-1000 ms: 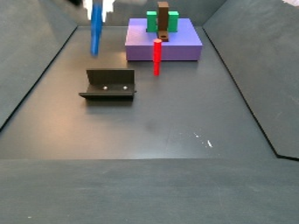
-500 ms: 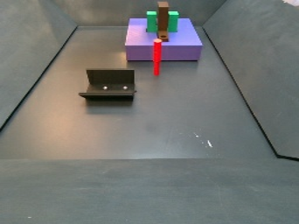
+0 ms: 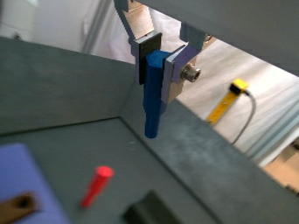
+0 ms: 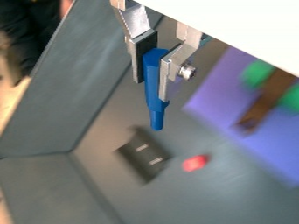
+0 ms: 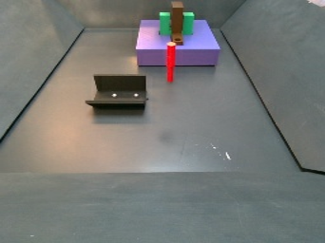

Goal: Pick up the blue object. Move up. Place the blue object on the fixture. Regrasp the blue object. Move to above the board. Insert the blue object.
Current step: Move to above the board, then insert the blue object.

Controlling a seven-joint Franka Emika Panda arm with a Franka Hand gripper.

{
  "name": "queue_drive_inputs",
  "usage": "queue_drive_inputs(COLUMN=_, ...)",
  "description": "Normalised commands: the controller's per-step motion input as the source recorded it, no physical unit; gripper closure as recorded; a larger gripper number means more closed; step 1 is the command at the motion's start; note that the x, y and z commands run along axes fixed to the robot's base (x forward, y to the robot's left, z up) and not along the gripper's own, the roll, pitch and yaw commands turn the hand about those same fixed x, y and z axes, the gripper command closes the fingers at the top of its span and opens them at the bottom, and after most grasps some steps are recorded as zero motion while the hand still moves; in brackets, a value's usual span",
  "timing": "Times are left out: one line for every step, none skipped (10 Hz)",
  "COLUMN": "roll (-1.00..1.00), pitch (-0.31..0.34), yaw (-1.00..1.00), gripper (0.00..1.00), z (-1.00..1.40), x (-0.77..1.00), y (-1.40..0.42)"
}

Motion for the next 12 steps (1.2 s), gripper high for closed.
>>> queue_drive_inputs(roll=-1.00, pitch=0.167, yaw=-0.13, gripper=1.00, z=0.13, x=-0.65, y=-0.75)
queue_drive_inputs(roll=-1.00, pitch=0.173, yaw=-0.11, gripper=1.00, z=0.04, x=-0.26, y=-0.25)
queue_drive_inputs(roll=-1.00, pitch=0.174, yaw=-0.10, gripper=1.00, z=0.02, x=-0.14, y=-0.12)
queue_drive_inputs(roll=-1.00, pitch=0.165, yaw=-0.09, gripper=1.00, z=0.03, x=-0.12, y=-0.08)
queue_drive_inputs(roll=-1.00, pitch=0.149, yaw=-0.07, gripper=1.00, z=0.00, x=-0.10, y=-0.02)
queue_drive_inputs(roll=-1.00, pitch=0.131, yaw=-0.05, gripper=1.00, z=0.00, x=-0.07, y=0.02)
queue_drive_inputs(roll=-0.66, pitch=0.058, yaw=-0.02, gripper=1.00, z=0.00, x=-0.06, y=0.03)
queue_drive_inputs(roll=-0.37, pitch=0.002, yaw=0.00, gripper=1.00, z=0.00, x=-0.04, y=0.01)
queue_drive_inputs(roll=-0.23, pitch=-0.011, yaw=0.00, gripper=1.00, z=0.01, x=-0.04, y=0.01)
queue_drive_inputs(roll=-0.01, pitch=0.000, yaw=0.03, gripper=1.00, z=-0.05, x=0.00, y=0.00)
queue_drive_inputs(roll=-0.04, pitch=0.000, yaw=0.03, gripper=1.00, z=-0.03, x=0.00, y=0.00)
queue_drive_inputs(roll=-0.07, pitch=0.000, yaw=0.00, gripper=1.00, z=0.00, x=0.00, y=0.00)
